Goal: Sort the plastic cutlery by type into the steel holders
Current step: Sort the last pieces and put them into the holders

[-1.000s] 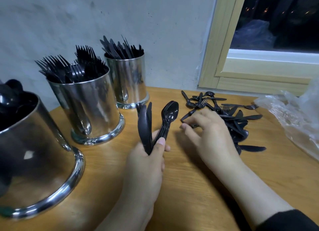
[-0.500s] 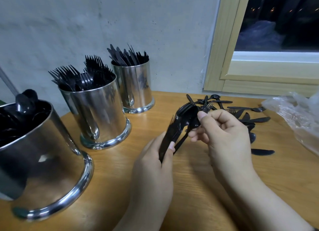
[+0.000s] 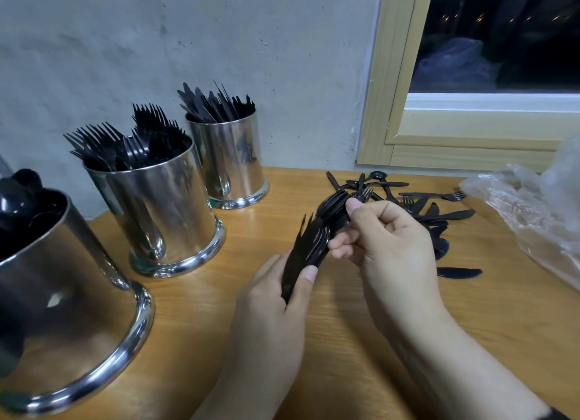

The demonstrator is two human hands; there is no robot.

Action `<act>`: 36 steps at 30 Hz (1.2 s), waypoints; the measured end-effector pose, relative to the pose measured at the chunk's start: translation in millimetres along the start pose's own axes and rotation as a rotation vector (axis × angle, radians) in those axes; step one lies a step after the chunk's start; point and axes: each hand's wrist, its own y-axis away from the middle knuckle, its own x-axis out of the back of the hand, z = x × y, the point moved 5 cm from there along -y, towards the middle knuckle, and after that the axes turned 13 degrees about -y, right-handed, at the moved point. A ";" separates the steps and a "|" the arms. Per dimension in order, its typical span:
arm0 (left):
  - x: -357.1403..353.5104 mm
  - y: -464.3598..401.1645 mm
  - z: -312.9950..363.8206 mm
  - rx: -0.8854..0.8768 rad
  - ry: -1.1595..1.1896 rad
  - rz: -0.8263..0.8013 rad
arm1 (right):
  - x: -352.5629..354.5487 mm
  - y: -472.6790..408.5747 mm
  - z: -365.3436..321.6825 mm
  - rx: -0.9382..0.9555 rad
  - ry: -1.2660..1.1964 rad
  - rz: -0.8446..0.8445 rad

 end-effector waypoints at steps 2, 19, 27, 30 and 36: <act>-2.8 0.7 0.8 -0.021 0.004 -0.045 | 1.7 -0.2 -0.4 0.013 0.051 -0.010; -16.4 -2.1 -12.2 0.111 0.708 -0.392 | 2.7 -6.1 -18.3 0.093 0.444 -0.245; 13.9 6.7 16.3 0.091 0.663 -0.366 | -29.3 16.6 -74.1 0.240 0.642 -0.223; 46.6 11.3 14.4 0.158 0.696 -0.185 | -56.3 32.9 -96.0 0.292 0.571 -0.213; 145.4 43.2 -22.6 0.253 0.750 0.186 | -136.1 54.5 -110.9 0.444 0.432 -0.381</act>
